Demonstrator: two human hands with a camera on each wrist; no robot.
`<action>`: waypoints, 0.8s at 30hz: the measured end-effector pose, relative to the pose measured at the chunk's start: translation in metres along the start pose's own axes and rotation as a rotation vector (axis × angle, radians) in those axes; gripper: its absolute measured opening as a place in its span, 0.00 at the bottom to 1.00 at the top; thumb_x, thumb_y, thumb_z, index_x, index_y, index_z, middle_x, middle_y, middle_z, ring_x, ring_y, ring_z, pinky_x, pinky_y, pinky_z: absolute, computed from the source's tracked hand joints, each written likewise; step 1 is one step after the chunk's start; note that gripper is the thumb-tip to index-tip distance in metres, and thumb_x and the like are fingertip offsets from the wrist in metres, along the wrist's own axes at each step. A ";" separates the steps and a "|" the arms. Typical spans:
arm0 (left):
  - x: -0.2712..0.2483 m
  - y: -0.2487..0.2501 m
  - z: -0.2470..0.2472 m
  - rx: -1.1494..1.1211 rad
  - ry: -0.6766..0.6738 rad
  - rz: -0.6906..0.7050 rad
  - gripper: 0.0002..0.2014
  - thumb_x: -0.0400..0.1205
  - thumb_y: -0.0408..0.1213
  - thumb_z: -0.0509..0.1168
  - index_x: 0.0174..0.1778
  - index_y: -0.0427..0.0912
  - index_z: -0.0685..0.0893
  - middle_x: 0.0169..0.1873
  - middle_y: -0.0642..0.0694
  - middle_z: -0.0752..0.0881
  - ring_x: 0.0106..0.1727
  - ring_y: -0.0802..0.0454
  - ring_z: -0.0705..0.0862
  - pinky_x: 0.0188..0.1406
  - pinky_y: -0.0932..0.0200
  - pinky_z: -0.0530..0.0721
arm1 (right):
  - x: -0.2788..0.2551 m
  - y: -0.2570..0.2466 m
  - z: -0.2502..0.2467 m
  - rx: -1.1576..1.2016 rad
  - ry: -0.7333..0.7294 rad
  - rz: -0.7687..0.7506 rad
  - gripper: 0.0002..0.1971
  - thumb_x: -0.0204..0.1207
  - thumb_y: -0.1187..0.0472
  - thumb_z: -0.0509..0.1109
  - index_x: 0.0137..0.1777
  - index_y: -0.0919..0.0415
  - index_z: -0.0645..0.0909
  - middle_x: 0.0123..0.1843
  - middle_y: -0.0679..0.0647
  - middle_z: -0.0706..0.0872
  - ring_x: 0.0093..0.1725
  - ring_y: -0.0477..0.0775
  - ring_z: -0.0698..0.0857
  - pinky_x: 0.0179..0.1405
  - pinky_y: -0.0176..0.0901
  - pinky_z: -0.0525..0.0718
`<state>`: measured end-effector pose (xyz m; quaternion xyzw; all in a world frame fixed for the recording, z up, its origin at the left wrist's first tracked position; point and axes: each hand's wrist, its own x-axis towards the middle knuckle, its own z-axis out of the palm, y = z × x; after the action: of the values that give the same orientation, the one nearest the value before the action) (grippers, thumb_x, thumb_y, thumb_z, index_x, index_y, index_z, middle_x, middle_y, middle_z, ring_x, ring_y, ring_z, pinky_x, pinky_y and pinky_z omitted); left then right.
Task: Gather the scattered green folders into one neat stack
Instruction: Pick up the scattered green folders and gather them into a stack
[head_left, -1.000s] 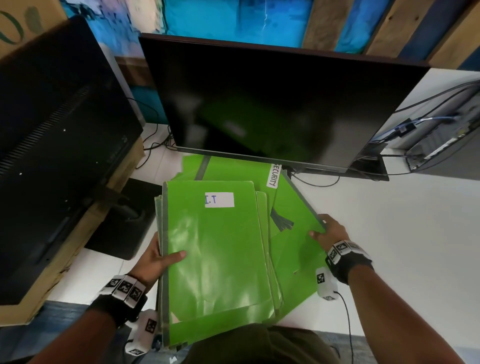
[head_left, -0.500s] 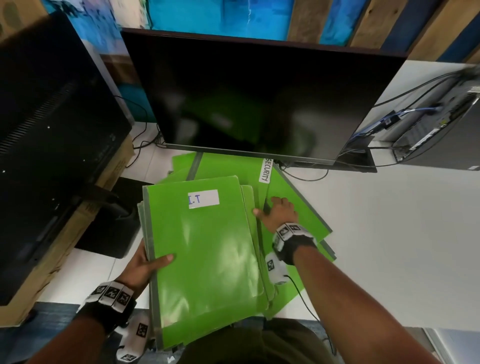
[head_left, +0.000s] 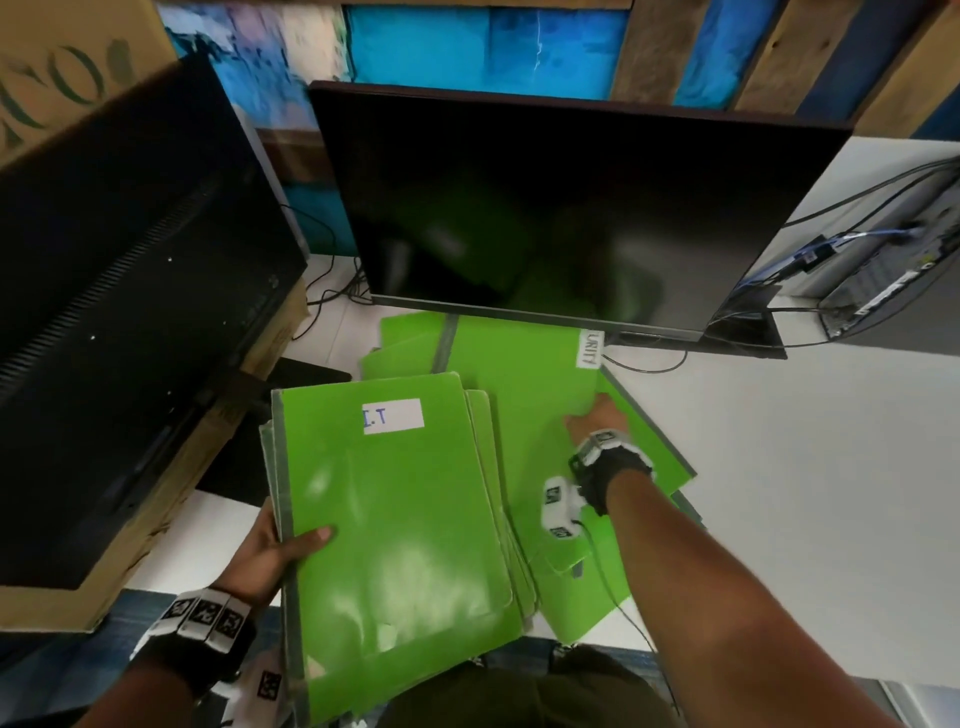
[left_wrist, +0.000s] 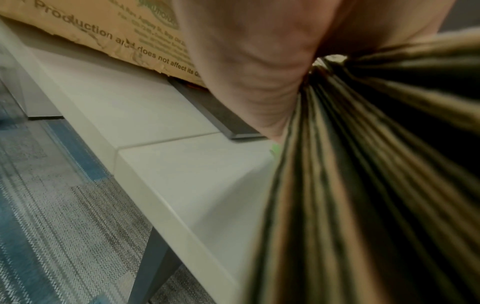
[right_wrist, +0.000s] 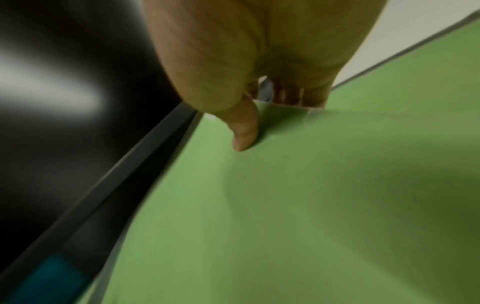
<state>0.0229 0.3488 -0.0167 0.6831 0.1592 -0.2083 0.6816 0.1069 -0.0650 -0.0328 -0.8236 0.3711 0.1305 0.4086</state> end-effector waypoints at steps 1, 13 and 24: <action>-0.001 0.001 -0.001 0.006 0.002 0.000 0.48 0.47 0.49 0.86 0.65 0.54 0.77 0.56 0.45 0.90 0.57 0.42 0.89 0.58 0.40 0.84 | 0.004 0.006 -0.014 -0.008 0.023 -0.001 0.22 0.73 0.61 0.71 0.65 0.63 0.73 0.65 0.61 0.81 0.60 0.63 0.83 0.55 0.48 0.81; 0.003 -0.001 0.000 0.037 -0.013 0.004 0.38 0.52 0.46 0.82 0.59 0.63 0.76 0.54 0.54 0.89 0.54 0.56 0.88 0.50 0.58 0.83 | 0.033 0.114 -0.090 -0.134 0.132 0.148 0.31 0.67 0.40 0.74 0.61 0.63 0.83 0.57 0.65 0.87 0.54 0.66 0.86 0.57 0.56 0.84; 0.014 -0.002 0.009 -0.021 -0.040 -0.006 0.45 0.48 0.46 0.85 0.63 0.56 0.78 0.60 0.44 0.88 0.60 0.41 0.86 0.61 0.40 0.81 | 0.006 0.123 -0.138 0.071 0.321 0.097 0.23 0.72 0.59 0.75 0.66 0.62 0.79 0.61 0.64 0.86 0.59 0.65 0.85 0.60 0.51 0.81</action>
<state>0.0335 0.3393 -0.0249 0.6712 0.1499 -0.2220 0.6912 0.0102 -0.2227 -0.0194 -0.8000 0.4752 0.0036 0.3663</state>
